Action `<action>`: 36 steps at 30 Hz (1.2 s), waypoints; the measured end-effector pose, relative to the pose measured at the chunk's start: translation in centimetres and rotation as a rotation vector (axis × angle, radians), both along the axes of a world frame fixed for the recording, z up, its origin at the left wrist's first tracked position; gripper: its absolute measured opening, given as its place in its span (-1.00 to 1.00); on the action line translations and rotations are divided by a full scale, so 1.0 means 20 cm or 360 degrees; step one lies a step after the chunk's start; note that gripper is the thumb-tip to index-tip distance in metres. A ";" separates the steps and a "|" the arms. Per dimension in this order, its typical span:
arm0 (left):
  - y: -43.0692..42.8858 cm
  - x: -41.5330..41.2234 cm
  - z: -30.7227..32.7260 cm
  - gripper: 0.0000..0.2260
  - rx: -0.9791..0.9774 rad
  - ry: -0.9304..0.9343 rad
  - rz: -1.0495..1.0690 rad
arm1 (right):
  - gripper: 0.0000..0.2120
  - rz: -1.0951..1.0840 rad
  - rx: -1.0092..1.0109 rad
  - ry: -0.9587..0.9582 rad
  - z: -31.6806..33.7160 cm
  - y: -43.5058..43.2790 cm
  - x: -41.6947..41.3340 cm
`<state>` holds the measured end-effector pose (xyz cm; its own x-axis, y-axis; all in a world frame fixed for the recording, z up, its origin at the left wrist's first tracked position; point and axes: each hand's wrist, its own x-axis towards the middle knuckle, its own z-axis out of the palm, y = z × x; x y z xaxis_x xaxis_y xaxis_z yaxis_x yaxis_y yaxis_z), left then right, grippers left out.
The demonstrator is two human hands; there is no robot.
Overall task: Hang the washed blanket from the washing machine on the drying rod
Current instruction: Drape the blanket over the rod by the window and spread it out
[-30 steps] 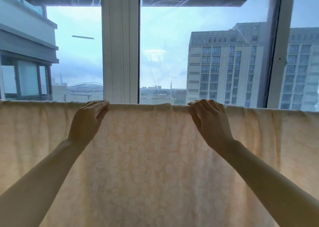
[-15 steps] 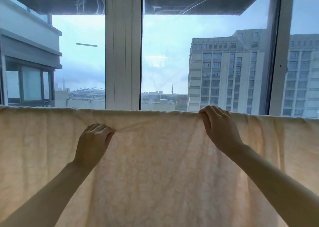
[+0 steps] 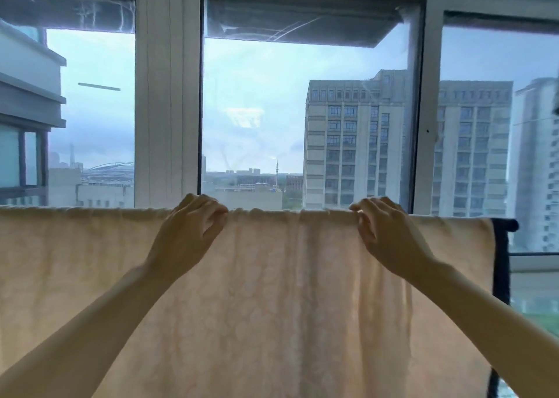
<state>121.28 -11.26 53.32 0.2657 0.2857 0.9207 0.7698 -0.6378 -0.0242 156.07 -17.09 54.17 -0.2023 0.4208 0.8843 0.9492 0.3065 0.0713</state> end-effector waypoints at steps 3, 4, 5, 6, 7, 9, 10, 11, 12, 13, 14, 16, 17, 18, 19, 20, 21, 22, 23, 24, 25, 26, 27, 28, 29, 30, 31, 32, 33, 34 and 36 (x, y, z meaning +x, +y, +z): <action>0.00 0.19 0.02 -0.71 -0.0048 0.0015 -0.0192 | -0.80 -0.0099 -0.0046 0.0001 0.00 -0.05 0.17; -0.01 0.26 0.02 -0.70 -0.0056 0.0017 -0.0230 | -0.81 -0.0116 -0.0059 0.0015 0.00 -0.06 0.23; -0.01 0.32 0.02 -0.70 -0.0054 0.0024 -0.0256 | -0.82 -0.0121 -0.0071 0.0034 0.00 -0.08 0.28; -0.01 0.38 0.02 -0.69 -0.0050 0.0035 -0.0278 | -0.82 -0.0113 -0.0078 0.0058 -0.01 -0.09 0.33; -0.02 0.44 0.03 -0.67 -0.0051 0.0046 -0.0295 | -0.84 -0.0125 -0.0073 0.0079 0.00 -0.11 0.37; -0.03 0.55 0.03 -0.62 -0.0062 0.0067 -0.0324 | -0.87 -0.0200 -0.0028 0.0082 0.00 -0.15 0.46; -0.03 0.60 0.04 -0.61 -0.0075 0.0066 -0.0351 | -0.86 -0.0214 -0.0041 0.0094 0.00 -0.15 0.50; -0.03 0.64 0.04 -0.62 -0.0091 0.0054 -0.0387 | -0.84 -0.0187 -0.0074 0.0115 0.00 -0.16 0.53; -0.03 0.69 0.04 -0.63 -0.0100 0.0035 -0.0415 | -0.82 -0.0130 -0.0103 0.0136 0.00 -0.16 0.56; -0.04 0.73 0.04 -0.65 -0.0092 0.0013 -0.0429 | -0.82 -0.0078 -0.0112 0.0151 0.00 -0.15 0.58; -0.05 0.77 0.04 -0.67 -0.0074 -0.0013 -0.0432 | -0.84 -0.0047 -0.0105 0.0160 0.01 -0.14 0.60; -0.06 0.82 0.05 -0.72 -0.0061 -0.0062 -0.0446 | -0.90 -0.0026 -0.0085 0.0184 0.02 -0.12 0.62; -0.07 0.83 0.05 -0.74 -0.0073 -0.0081 -0.0456 | -0.91 -0.0013 -0.0087 0.0196 0.03 -0.11 0.62; -0.07 0.85 0.06 -0.76 -0.0086 -0.0093 -0.0455 | -0.91 0.0015 -0.0103 0.0209 0.03 -0.09 0.63; -0.08 0.85 0.07 -0.78 -0.0103 -0.0103 -0.0440 | -0.90 0.0049 -0.0127 0.0229 0.04 -0.08 0.63; -0.08 0.85 0.08 -0.83 -0.0128 -0.0119 -0.0406 | -0.89 0.0080 -0.0143 0.0261 0.05 -0.06 0.63; -0.07 0.86 0.10 -0.89 -0.0156 -0.0149 -0.0372 | -0.89 0.0083 -0.0148 0.0299 0.06 -0.05 0.65; -0.08 0.87 0.11 -0.93 -0.0184 -0.0200 -0.0348 | -0.89 0.0067 -0.0136 0.0337 0.09 -0.04 0.67; -0.08 0.89 0.13 -0.94 -0.0200 -0.0271 -0.0321 | -0.90 0.0041 -0.0125 0.0381 0.11 -0.04 0.70; -0.08 0.91 0.14 -0.94 -0.0210 -0.0355 -0.0297 | -0.89 0.0021 -0.0110 0.0426 0.14 -0.05 0.74; -0.09 0.94 0.15 -0.93 -0.0231 -0.0445 -0.0285 | -0.88 -0.0007 -0.0104 0.0460 0.16 -0.06 0.77; -0.09 0.96 0.16 -0.93 -0.0264 -0.0516 -0.0287 | -0.88 -0.0034 -0.0118 0.0483 0.17 -0.06 0.81; -0.10 0.99 0.17 -0.93 -0.0316 -0.0549 -0.0296 | -0.88 -0.0047 -0.0168 0.0487 0.17 -0.07 0.84; -0.11 1.01 0.16 -0.92 -0.0377 -0.0524 -0.0293 | -0.88 -0.0035 -0.0240 0.0469 0.16 -0.07 0.86; -0.11 1.03 0.15 -0.91 -0.0414 -0.0454 -0.0275 | -0.88 -0.0008 -0.0309 0.0430 0.15 -0.08 0.87; -0.11 1.05 0.13 -0.91 -0.0431 -0.0382 -0.0246 | -0.87 0.0027 -0.0353 0.0386 0.14 -0.09 0.87; -0.12 1.06 0.12 -0.92 -0.0435 -0.0339 -0.0227 | -0.87 0.0062 -0.0376 0.0357 0.13 -0.09 0.87; -0.13 1.07 0.11 -0.91 -0.0442 -0.0313 -0.0223 | -0.86 0.0107 -0.0380 0.0342 0.13 -0.11 0.85; -0.13 1.07 0.11 -0.90 -0.0456 -0.0278 -0.0222 | -0.84 0.0159 -0.0388 0.0337 0.13 -0.12 0.83; -0.14 1.07 0.11 -0.87 -0.0466 -0.0236 -0.0225 | -0.83 0.0216 -0.0399 0.0319 0.13 -0.12 0.81; -0.15 1.07 0.12 -0.83 -0.0484 -0.0201 -0.0229 | -0.81 0.0283 -0.0400 0.0223 0.13 -0.13 0.74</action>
<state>142.69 -14.24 55.80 0.2124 0.5198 0.8274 0.6565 -0.7031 0.2732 170.82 -19.65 56.77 -0.1760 0.5981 0.7819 0.8745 0.4596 -0.1547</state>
